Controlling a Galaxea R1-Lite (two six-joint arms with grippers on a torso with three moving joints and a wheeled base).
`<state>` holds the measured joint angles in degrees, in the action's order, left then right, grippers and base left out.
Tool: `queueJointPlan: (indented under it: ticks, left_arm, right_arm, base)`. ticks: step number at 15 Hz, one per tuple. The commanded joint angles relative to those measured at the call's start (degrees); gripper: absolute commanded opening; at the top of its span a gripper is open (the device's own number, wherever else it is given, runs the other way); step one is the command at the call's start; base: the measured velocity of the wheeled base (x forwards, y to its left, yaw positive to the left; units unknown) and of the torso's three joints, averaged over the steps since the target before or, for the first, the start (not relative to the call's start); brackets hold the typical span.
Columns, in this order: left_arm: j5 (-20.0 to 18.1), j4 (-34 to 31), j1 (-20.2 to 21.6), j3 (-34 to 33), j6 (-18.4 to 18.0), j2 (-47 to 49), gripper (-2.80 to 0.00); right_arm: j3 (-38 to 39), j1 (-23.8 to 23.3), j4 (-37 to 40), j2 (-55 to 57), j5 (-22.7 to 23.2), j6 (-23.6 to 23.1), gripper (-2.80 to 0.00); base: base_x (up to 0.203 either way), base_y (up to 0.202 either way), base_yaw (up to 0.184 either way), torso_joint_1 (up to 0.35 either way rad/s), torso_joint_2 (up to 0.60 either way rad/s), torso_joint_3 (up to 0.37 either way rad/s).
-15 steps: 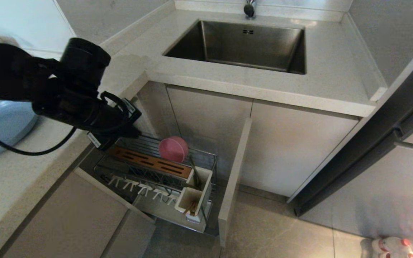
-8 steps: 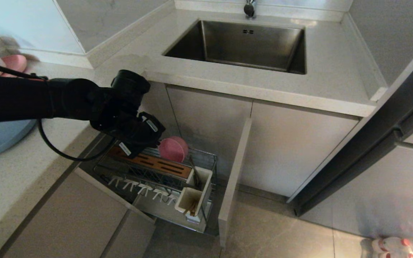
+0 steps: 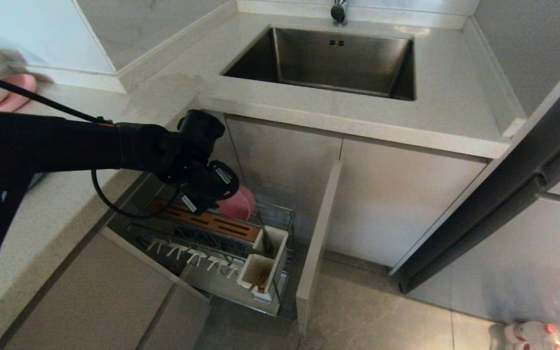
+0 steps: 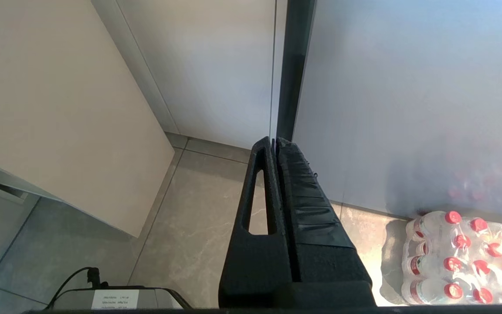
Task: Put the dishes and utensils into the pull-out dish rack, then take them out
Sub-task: Take the bowl out of the cupboard
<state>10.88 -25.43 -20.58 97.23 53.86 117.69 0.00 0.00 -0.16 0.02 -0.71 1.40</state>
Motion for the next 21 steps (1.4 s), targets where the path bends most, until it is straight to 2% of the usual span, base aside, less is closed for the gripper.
queueJointPlan:
  ticks: [1,6,19,21]
  left_arm:
    - [0.1,-0.1,0.0,1.2,0.3,1.6,0.00]
    - [0.1,3.5,0.3,3.0,-0.5,4.7,0.00]
    - [0.0,4.2,1.4,13.7,-3.6,15.1,0.00]
    - [0.0,6.1,1.5,13.9,-4.5,16.0,0.00]
  right_arm:
    - [0.0,0.0,0.0,0.0,0.0,0.0,-2.80]
    - [0.0,0.0,0.0,0.0,0.0,0.0,-2.80]
    - [0.0,0.0,0.0,0.0,0.0,0.0,-2.80]
    - [0.0,0.0,0.0,0.0,0.0,0.0,-2.80]
  base:
    - [0.000,0.000,0.000,0.000,0.00,0.000]
    - [0.000,0.000,0.000,0.000,0.00,0.000]
    - [0.000,0.000,0.000,0.000,0.00,0.000]
    - [0.000,0.000,0.000,0.000,0.00,0.000]
